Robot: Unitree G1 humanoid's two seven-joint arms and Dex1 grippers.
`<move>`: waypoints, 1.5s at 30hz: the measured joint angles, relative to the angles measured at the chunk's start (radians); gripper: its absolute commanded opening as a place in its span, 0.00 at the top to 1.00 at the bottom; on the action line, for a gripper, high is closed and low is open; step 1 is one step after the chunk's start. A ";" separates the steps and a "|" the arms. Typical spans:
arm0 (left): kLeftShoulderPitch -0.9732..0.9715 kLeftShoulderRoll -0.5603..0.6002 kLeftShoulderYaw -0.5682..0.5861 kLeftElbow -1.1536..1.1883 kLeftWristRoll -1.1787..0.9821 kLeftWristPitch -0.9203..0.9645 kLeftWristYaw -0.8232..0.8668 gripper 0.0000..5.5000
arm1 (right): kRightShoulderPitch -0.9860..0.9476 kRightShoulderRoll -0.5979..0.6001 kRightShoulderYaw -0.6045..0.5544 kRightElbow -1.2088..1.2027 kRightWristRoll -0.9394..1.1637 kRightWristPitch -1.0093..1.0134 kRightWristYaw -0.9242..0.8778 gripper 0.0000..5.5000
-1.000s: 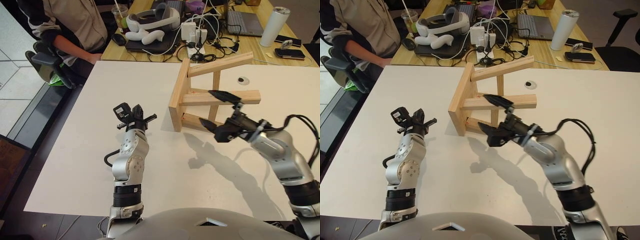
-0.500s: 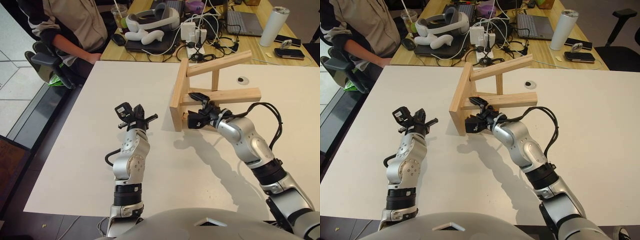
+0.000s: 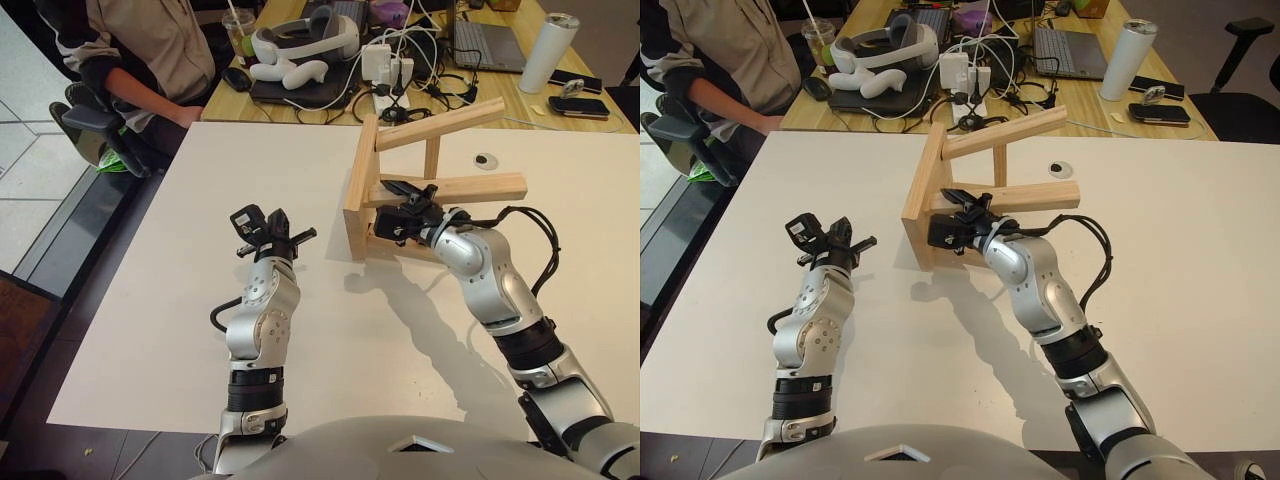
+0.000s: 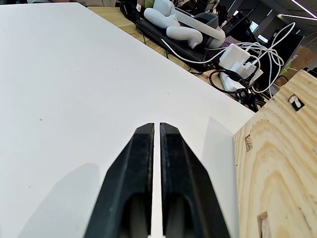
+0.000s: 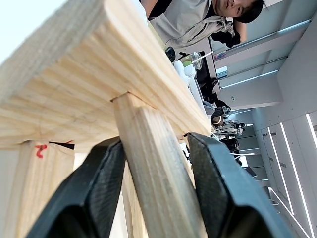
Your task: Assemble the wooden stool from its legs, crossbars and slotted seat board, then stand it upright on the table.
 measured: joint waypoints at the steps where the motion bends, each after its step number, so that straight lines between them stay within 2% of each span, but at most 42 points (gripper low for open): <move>1: 0.000 0.000 0.000 0.000 0.000 0.000 0.001 0.97 | 0.000 0.002 -0.007 -0.003 0.008 0.001 -0.001 0.64; 11: 0.000 0.000 0.001 -0.015 0.002 -0.007 0.020 0.97 | -0.011 0.092 -0.092 -0.026 0.108 0.039 -0.068 0.64; 20: 0.000 0.002 0.001 -0.091 0.004 0.004 0.023 0.97 | -0.024 0.202 -0.207 -0.105 0.237 0.210 -0.112 0.64; 45: -0.074 0.006 0.036 -0.145 0.093 0.031 0.020 0.97 | -0.038 0.312 -0.316 -0.195 0.452 0.442 -0.242 0.64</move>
